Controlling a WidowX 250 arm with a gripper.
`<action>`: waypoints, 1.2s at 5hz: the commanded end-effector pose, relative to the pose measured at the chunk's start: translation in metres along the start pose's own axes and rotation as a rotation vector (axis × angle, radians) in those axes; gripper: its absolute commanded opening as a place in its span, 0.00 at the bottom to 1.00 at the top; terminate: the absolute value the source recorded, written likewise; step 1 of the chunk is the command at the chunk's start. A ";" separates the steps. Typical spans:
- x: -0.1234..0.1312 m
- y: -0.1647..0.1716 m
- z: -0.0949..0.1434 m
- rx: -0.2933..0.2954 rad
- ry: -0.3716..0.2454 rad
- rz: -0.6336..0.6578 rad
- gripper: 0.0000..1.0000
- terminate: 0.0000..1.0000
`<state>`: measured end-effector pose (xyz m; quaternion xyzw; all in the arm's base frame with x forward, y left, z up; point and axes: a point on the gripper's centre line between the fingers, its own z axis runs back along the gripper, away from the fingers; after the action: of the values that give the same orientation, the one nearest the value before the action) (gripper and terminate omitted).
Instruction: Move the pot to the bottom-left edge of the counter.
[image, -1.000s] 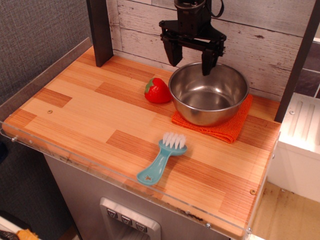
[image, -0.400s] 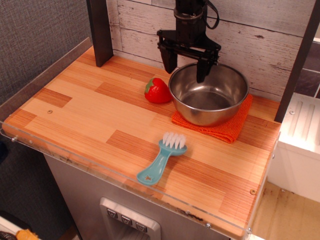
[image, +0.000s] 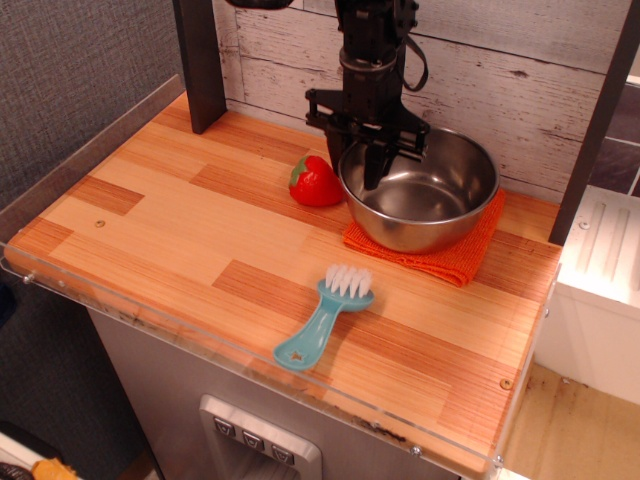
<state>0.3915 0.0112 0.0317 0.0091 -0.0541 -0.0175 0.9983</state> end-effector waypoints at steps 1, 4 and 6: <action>0.002 0.000 0.024 -0.034 -0.072 -0.011 0.00 0.00; -0.016 0.066 0.114 -0.282 -0.228 0.164 0.00 0.00; -0.071 0.152 0.098 -0.142 -0.138 0.192 0.00 0.00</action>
<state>0.3186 0.1560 0.1081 -0.0763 -0.1038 0.0704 0.9892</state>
